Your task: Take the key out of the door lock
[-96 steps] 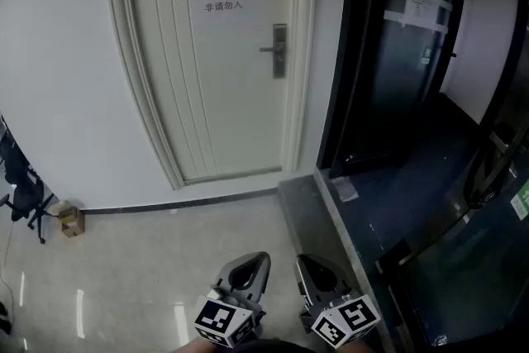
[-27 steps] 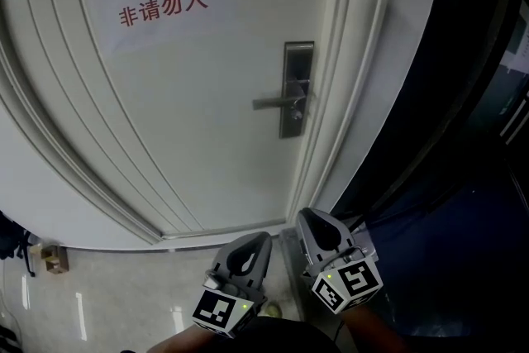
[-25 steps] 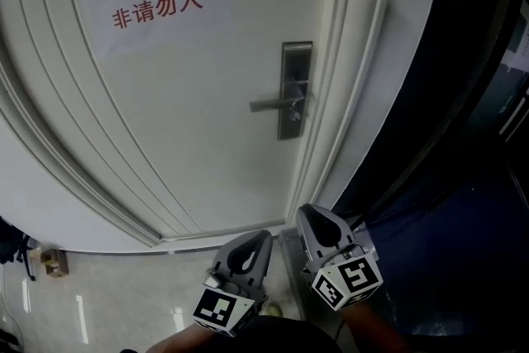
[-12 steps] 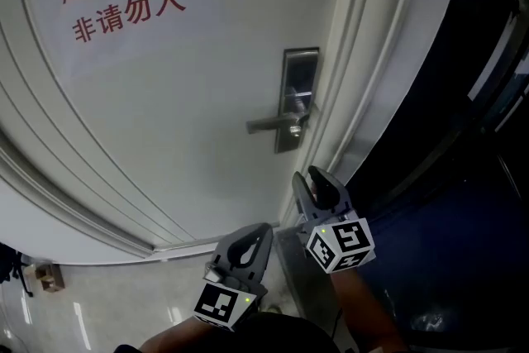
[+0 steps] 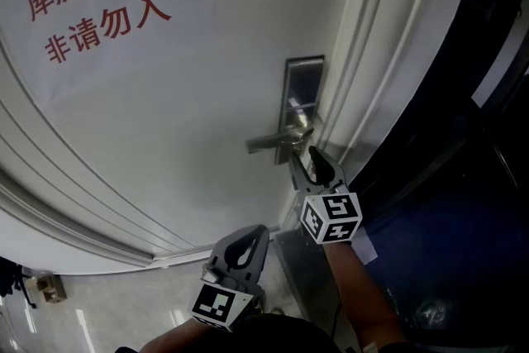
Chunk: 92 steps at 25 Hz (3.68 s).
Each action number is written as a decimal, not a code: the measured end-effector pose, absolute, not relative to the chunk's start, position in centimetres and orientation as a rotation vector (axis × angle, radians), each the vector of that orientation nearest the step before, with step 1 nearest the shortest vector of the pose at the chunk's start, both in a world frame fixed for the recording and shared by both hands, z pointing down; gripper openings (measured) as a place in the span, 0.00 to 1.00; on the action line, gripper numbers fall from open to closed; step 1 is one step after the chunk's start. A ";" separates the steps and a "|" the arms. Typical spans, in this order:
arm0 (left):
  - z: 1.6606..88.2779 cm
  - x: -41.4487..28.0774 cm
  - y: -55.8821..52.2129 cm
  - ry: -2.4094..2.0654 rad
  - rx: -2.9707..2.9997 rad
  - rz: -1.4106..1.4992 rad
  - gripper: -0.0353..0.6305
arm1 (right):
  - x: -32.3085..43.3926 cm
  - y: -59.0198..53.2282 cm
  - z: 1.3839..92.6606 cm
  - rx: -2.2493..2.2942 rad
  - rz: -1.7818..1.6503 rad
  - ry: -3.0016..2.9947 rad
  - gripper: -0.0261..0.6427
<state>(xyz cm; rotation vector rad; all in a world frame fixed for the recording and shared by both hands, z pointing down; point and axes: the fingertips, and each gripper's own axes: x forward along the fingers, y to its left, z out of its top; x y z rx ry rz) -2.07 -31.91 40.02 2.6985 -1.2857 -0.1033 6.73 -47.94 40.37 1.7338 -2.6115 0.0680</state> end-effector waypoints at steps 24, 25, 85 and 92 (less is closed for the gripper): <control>40.6 -2.4 -34.6 -1.304 2.670 -0.096 0.06 | 6.1 -51.4 40.7 1.788 0.095 -2.585 0.25; 40.6 -2.3 -34.5 -1.303 2.671 -0.097 0.06 | 6.1 -51.4 40.7 1.791 0.097 -2.584 0.25; 37.6 2.8 -25.8 -1.336 2.726 -0.154 0.06 | 8.8 -32.8 36.8 1.677 0.080 -2.736 0.24; 37.6 2.7 -26.5 -1.325 2.738 -0.150 0.06 | 8.7 -33.5 37.0 1.686 0.082 -2.726 0.24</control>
